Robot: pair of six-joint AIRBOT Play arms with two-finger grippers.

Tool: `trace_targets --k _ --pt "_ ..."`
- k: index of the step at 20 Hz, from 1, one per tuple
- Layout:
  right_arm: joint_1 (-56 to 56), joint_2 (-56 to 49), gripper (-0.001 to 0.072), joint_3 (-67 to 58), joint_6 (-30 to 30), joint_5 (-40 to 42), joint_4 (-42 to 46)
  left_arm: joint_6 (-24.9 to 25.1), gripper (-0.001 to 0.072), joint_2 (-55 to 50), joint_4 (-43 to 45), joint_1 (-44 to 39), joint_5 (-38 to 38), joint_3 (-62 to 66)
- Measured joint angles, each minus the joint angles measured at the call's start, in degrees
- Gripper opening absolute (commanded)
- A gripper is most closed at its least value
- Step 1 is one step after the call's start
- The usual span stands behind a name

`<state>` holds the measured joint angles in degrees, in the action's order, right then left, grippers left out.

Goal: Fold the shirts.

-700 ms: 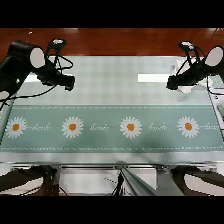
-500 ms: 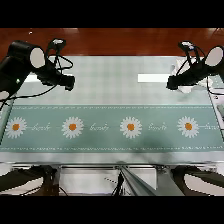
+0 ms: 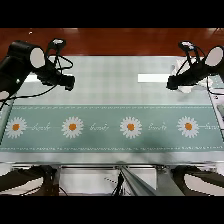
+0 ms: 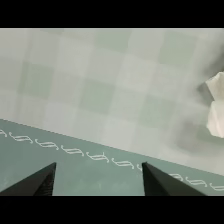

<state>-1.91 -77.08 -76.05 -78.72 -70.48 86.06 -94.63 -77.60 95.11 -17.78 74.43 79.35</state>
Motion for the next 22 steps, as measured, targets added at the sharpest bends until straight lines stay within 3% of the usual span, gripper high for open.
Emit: trace_targets --k 7,13,15,19,22 --pt "0.0 0.0 0.0605 0.0 -0.1 1.2 -1.5 0.0 0.0716 0.0 0.0 0.0 -0.1 0.0" --pt "0.0 0.0 0.0582 0.0 -0.3 11.7 -2.4 0.0 0.0715 -1.1 0.0 0.0 -4.7 0.0" --pt "0.5 -0.1 0.0582 0.0 -3.7 19.8 3.5 0.0 0.0715 -1.8 0.0 0.0 -5.8 0.0" --pt "5.6 -1.5 0.0582 0.0 -17.3 37.2 16.5 0.0 0.0715 -2.4 0.0 0.0 -7.1 0.0" --pt "11.8 -3.9 0.0582 0.0 -24.8 41.5 20.3 0.0 0.0715 -2.6 -0.1 -0.1 -6.9 0.0"
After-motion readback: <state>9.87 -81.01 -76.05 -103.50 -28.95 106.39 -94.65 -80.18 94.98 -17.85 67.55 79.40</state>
